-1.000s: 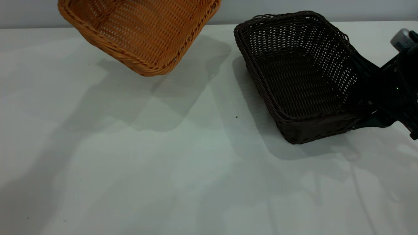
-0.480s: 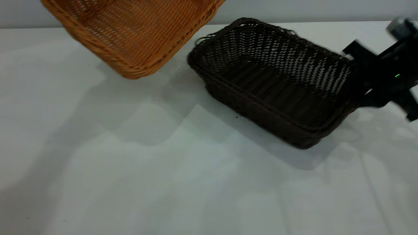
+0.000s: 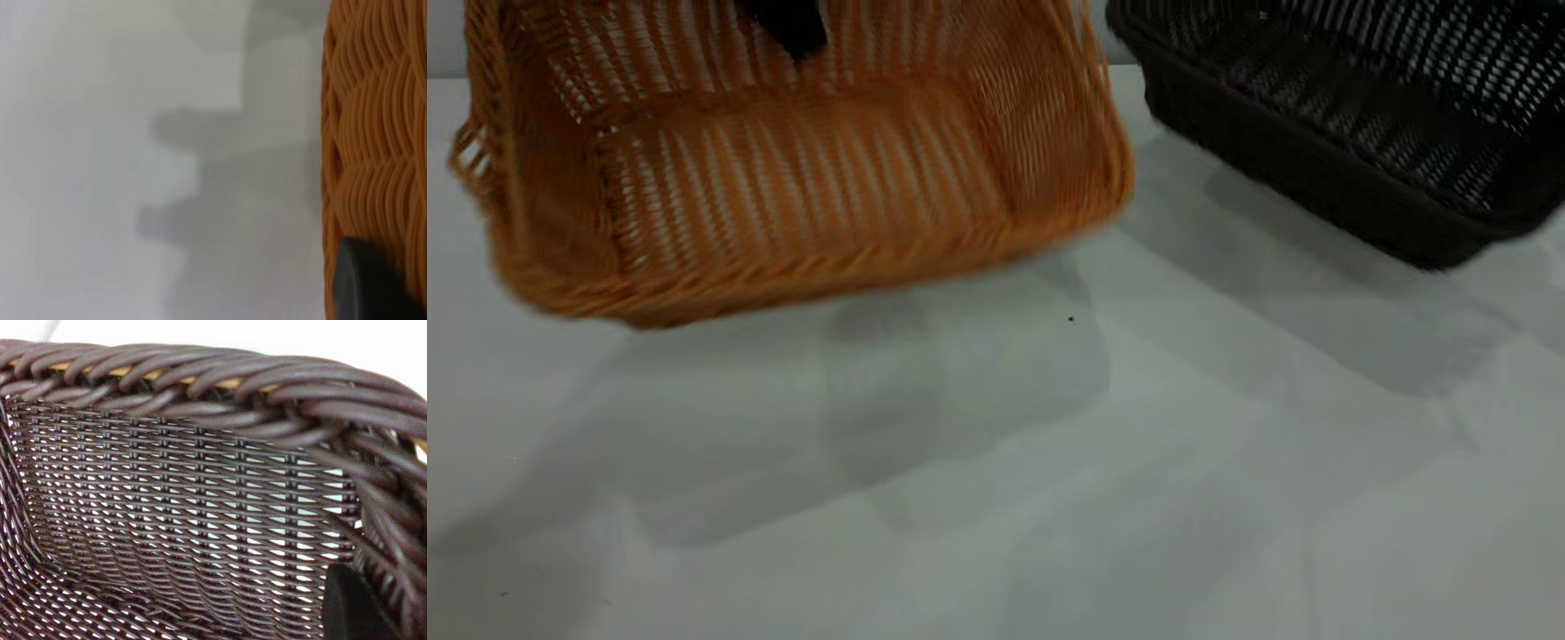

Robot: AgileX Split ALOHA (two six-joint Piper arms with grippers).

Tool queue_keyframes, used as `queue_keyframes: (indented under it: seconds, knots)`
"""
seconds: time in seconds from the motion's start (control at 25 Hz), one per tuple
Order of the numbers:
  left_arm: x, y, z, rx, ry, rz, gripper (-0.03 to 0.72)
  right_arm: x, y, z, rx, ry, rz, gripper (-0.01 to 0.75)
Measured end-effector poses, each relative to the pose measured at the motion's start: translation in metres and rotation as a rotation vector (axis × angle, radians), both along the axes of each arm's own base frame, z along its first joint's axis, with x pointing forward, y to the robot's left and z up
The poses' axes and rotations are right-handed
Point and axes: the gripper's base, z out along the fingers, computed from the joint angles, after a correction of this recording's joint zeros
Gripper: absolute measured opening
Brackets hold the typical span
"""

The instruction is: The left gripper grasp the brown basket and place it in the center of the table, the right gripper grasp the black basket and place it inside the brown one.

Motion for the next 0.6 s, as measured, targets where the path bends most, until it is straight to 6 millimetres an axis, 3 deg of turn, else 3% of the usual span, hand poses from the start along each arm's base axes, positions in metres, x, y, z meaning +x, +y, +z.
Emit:
queue_keyframes:
  seconds: [0.2,0.36,0.48,0.6]
  knots:
    - [-0.007,-0.038,-0.049,0.007,0.01,-0.208,0.093,-0.008,-0.001,0.0,0.0,0.043,0.123,0.085]
    - [-0.018,-0.065,-0.07,-0.002,0.011,-0.285,0.108,-0.004,-0.003,0.005,-0.016,0.04,0.153,0.084]
    - [-0.025,-0.076,-0.077,-0.005,0.028,-0.308,0.171,0.0,-0.004,0.01,-0.005,0.041,0.177,0.084]
    - [-0.027,-0.079,-0.08,-0.008,0.035,-0.313,0.296,0.005,-0.004,0.018,0.009,0.03,0.205,0.083]
